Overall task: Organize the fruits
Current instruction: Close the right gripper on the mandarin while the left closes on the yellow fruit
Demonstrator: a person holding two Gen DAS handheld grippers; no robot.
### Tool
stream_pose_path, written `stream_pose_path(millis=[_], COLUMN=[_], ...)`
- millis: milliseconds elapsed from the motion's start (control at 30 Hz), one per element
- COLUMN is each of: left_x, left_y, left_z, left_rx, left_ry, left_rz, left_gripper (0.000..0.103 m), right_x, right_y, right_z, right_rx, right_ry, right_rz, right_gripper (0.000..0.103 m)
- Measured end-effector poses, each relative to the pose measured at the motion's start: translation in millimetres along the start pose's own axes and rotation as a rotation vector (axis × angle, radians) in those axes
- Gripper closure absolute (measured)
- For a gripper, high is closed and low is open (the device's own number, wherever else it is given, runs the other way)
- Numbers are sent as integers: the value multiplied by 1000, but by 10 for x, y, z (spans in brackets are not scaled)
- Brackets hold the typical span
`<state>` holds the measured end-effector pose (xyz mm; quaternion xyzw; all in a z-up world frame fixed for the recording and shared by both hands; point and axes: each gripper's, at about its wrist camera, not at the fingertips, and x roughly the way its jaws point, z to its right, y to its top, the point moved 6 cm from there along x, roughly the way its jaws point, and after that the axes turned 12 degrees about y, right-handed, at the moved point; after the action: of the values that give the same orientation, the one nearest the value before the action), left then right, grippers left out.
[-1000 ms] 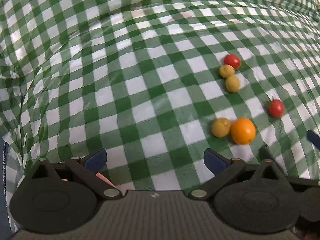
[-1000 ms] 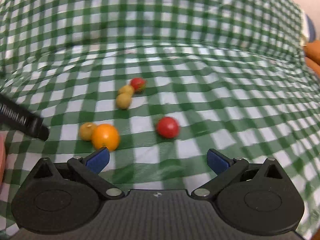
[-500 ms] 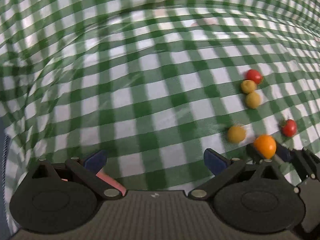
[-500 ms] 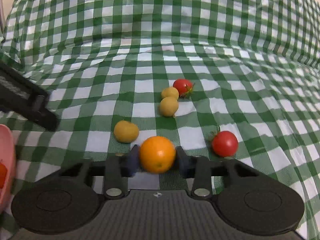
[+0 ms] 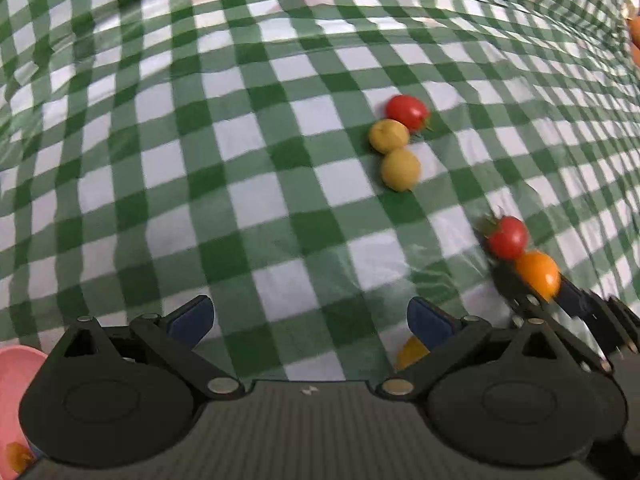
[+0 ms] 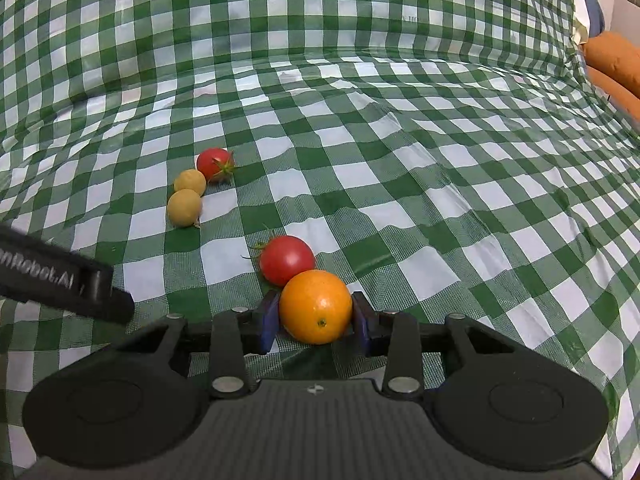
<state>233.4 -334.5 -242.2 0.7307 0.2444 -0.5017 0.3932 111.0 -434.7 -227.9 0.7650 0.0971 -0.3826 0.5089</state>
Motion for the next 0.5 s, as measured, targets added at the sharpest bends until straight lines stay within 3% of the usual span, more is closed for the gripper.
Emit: stream_pose_path(millis=[200, 500], left_x=[-70, 68], left_y=[-146, -180], left_z=[97, 185], left_rx=[-12, -18], left_ry=[-97, -108], left_rz=[-22, -57], left_gripper=[0, 0], right_x=[-77, -86], right_y=[2, 2], right_z=[142, 193], right_rx=[65, 101], right_ry=[4, -14], right_rz=[4, 11], right_gripper=[64, 64])
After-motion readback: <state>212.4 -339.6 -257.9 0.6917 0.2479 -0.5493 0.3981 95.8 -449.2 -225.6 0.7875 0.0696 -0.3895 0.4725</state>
